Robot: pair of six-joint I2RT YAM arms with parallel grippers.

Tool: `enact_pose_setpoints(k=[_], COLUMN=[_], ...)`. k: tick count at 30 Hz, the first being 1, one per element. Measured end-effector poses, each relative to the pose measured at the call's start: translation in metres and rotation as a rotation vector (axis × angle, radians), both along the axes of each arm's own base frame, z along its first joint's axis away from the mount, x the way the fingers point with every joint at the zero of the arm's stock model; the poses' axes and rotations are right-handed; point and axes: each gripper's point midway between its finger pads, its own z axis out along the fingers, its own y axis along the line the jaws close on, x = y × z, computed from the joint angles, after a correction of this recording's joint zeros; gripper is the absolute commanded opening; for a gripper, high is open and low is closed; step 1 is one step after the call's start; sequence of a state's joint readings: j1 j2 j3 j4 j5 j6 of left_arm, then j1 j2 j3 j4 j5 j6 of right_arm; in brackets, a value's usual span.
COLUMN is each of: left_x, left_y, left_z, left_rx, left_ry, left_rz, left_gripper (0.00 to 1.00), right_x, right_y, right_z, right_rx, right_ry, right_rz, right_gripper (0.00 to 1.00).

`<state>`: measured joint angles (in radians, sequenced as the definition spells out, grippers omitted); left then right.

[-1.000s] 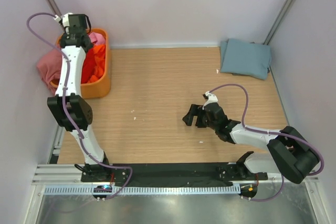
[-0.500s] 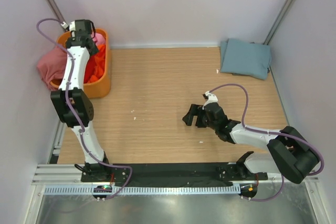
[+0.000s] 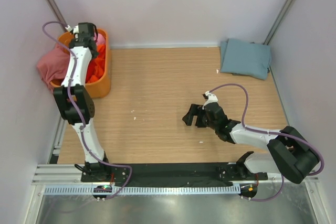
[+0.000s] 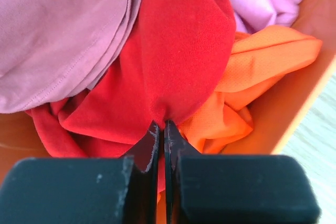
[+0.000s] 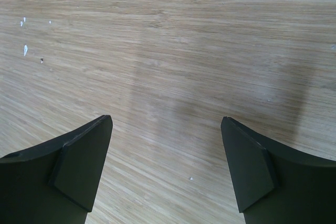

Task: Fold and stack the t-shirts
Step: Grab the tshirt from the pile, then move the tshirt to the center of the board, then flatten the tshirt out

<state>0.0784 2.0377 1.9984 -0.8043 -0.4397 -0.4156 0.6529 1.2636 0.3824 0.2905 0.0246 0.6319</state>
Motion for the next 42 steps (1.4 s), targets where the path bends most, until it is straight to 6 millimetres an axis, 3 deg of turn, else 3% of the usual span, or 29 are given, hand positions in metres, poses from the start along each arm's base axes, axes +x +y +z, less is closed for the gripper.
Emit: enact_pose_setpoints(k=[4, 6, 7, 9, 11, 12, 14, 15, 16, 17, 18, 19, 21, 23, 24, 27, 30, 33, 35, 38, 39, 42], left_x=[0.005, 0.011, 0.014, 0.020, 0.002, -0.018, -0.069, -0.098, -0.118, -0.137, -0.149, -0.159, -0.172, -0.181, -0.180, -0.169, -0.164, -0.182, -0.195, -0.207, -0.210, -0.216], left_y=[-0.011, -0.023, -0.036, -0.073, -0.141, -0.184, -0.248, -0.268, -0.270, -0.257, -0.236, -0.215, -0.190, -0.188, -0.194, -0.207, -0.219, -0.226, -0.232, -0.243, -0.248, -0.257], left_z=[0.023, 0.058, 0.087, 0.156, 0.235, 0.271, 0.322, 0.344, 0.355, 0.363, 0.366, 0.364, 0.344, 0.312, 0.292, 0.212, 0.115, 0.043, 0.020, 0.006, 0.004, -0.002], left_rx=[-0.027, -0.029, -0.014, 0.024, 0.076, 0.072, 0.033, 0.002, -0.015, -0.020, -0.008, -0.002, 0.002, -0.012, -0.020, -0.028, -0.033, -0.080, -0.143, -0.219, -0.239, -0.271], left_ry=[-0.056, -0.136, -0.190, -0.351, -0.530, -0.623, -0.754, -0.813, -0.844, -0.867, -0.879, -0.889, -0.862, -0.802, -0.755, -0.559, -0.307, -0.124, -0.072, -0.045, -0.040, -0.026], left_rz=[-0.014, -0.038, -0.062, -0.136, -0.265, -0.348, -0.505, -0.569, -0.593, -0.587, -0.554, -0.512, -0.459, -0.475, -0.493, -0.514, -0.531, -0.551, -0.564, -0.587, -0.596, -0.630], left_gripper=[0.00, 0.00, 0.00, 0.00, 0.01, 0.02, 0.05, 0.09, 0.19, 0.40, 0.85, 0.99, 1.00, 1.00, 1.00, 1.00, 1.00, 0.97, 0.95, 0.92, 0.91, 0.91], right_x=[0.000, 0.000, 0.001, -0.001, -0.003, -0.006, -0.010, -0.011, -0.011, -0.010, -0.010, -0.009, -0.008, -0.007, -0.007, -0.012, -0.022, -0.021, -0.013, 0.007, 0.015, 0.028], right_y=[0.000, 0.000, -0.001, -0.005, -0.010, -0.014, -0.023, -0.028, -0.031, -0.036, -0.043, -0.048, -0.064, -0.091, -0.095, -0.135, -0.164, -0.173, -0.168, -0.152, -0.151, -0.152], right_z=[0.000, 0.000, 0.001, 0.005, 0.014, 0.020, 0.036, 0.046, 0.057, 0.074, 0.090, 0.107, 0.148, 0.203, 0.213, 0.271, 0.297, 0.282, 0.255, 0.205, 0.186, 0.118], right_rx=[0.000, -0.001, 0.001, 0.012, 0.042, 0.060, 0.096, 0.105, 0.119, 0.131, 0.133, 0.135, 0.122, 0.086, 0.086, 0.046, 0.015, -0.068, -0.164, -0.304, -0.334, -0.370], right_ry=[0.000, -0.001, -0.003, -0.021, -0.060, -0.085, -0.145, -0.169, -0.199, -0.237, -0.272, -0.305, -0.381, -0.454, -0.469, -0.517, -0.536, -0.482, -0.402, -0.250, -0.189, 0.027], right_rz=[0.000, -0.002, -0.007, -0.021, -0.041, -0.050, -0.076, -0.091, -0.104, -0.125, -0.149, -0.166, -0.223, -0.324, -0.342, -0.501, -0.608, -0.648, -0.644, -0.603, -0.596, -0.559], right_gripper=[0.91, 0.89, 0.89, 0.89, 0.90, 0.90, 0.93, 0.94, 0.96, 0.97, 0.99, 1.00, 1.00, 1.00, 1.00, 1.00, 1.00, 1.00, 1.00, 0.99, 0.94, 0.89])
